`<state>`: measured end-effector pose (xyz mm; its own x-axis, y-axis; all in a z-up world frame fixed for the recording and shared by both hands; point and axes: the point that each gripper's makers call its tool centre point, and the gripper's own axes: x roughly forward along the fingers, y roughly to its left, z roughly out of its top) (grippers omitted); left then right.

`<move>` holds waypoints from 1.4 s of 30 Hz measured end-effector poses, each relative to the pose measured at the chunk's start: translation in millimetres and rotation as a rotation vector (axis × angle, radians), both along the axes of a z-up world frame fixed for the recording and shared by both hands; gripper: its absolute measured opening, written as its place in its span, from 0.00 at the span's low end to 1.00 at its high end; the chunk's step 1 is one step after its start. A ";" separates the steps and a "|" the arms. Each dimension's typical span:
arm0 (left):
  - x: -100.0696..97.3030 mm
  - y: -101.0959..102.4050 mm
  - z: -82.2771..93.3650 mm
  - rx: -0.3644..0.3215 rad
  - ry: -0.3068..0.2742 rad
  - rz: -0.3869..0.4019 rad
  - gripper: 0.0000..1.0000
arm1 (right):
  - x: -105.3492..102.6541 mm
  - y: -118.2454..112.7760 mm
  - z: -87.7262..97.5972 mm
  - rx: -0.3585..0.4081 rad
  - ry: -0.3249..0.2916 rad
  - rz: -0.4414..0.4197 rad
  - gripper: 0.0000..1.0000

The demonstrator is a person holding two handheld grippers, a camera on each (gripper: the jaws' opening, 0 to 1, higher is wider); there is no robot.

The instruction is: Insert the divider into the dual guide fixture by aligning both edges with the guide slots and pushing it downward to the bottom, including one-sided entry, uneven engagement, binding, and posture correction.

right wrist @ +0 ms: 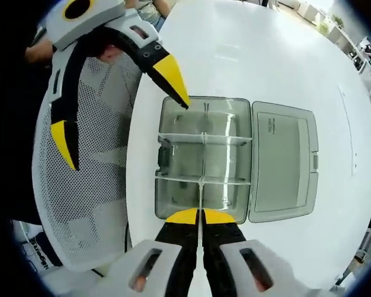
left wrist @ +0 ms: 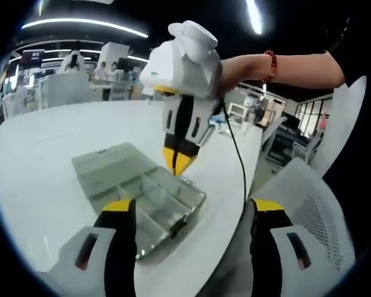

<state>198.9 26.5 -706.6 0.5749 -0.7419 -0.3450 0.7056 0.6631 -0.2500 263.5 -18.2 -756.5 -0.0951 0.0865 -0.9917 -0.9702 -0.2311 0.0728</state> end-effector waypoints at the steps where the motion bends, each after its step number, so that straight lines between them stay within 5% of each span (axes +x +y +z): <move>1: 0.0 0.1 0.1 0.000 0.000 0.000 0.73 | -0.3 -0.5 -1.3 -0.001 0.002 -0.003 0.00; 42: 0.0 -0.7 5.1 -0.019 0.007 0.026 0.73 | -2.6 -1.5 -32.9 -0.004 -0.003 -0.031 0.00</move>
